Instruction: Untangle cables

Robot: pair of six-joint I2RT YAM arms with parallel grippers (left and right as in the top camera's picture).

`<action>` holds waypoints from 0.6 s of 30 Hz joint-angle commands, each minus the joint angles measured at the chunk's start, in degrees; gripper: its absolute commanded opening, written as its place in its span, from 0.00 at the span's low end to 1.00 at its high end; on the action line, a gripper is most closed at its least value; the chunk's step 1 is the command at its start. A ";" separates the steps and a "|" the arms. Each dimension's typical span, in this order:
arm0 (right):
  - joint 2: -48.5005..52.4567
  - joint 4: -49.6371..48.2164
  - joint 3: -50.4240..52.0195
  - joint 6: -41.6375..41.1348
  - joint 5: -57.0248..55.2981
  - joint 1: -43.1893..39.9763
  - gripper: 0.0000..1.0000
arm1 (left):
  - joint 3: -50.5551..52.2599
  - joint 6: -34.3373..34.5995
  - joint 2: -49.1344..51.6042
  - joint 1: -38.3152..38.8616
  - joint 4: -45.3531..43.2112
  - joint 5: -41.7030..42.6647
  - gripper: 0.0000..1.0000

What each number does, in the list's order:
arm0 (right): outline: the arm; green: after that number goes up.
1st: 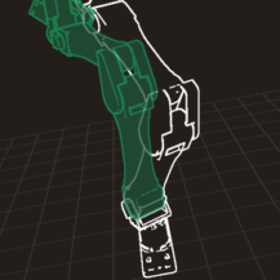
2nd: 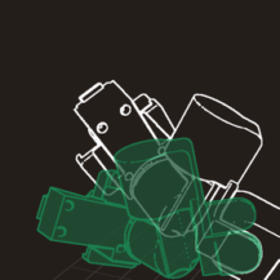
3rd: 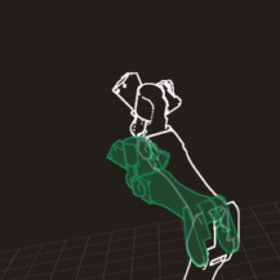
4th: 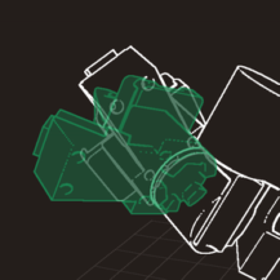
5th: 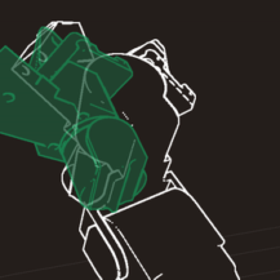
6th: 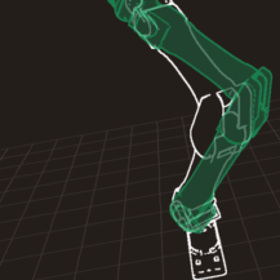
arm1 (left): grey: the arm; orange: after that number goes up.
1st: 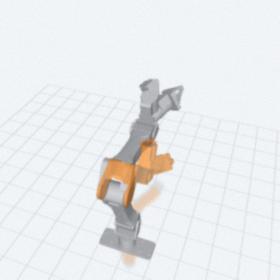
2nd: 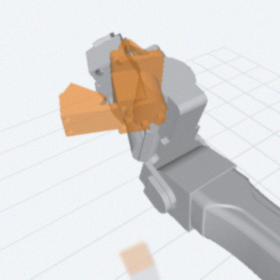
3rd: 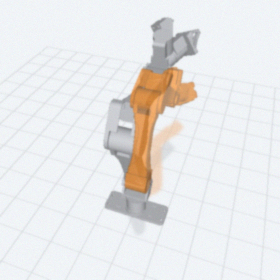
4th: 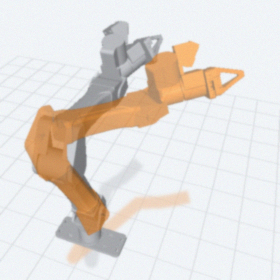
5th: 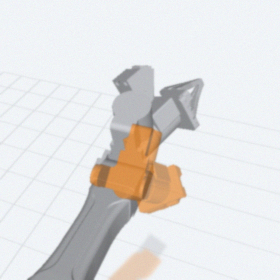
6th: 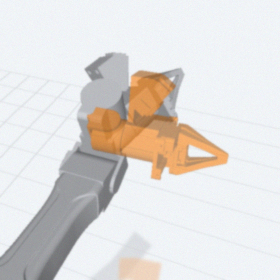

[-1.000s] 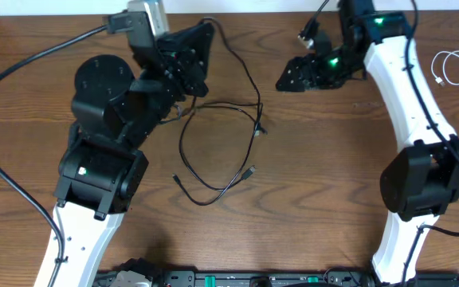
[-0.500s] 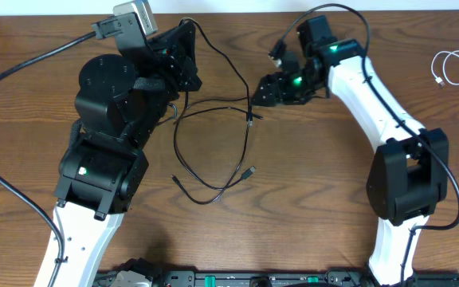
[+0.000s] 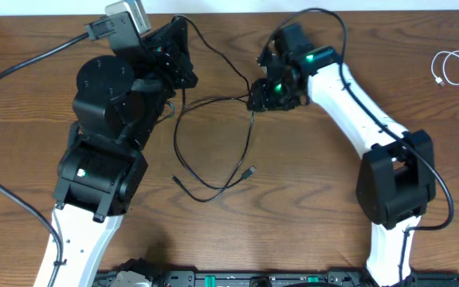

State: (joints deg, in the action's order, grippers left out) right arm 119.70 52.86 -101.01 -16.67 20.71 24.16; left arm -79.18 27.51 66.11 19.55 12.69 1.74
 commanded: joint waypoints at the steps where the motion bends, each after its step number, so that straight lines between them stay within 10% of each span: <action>1: 2.16 0.94 1.20 -6.05 -14.53 -0.26 0.56 | -0.96 -3.28 -3.58 -0.37 -0.50 -5.92 0.08; 18: -0.61 2.93 -0.70 6.21 -6.54 -10.29 0.72 | -0.94 -4.96 -5.55 -3.52 8.74 -5.33 0.08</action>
State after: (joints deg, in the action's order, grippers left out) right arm 121.47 55.44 -99.96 -15.66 9.89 14.57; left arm -79.22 23.68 59.66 16.25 20.71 -5.67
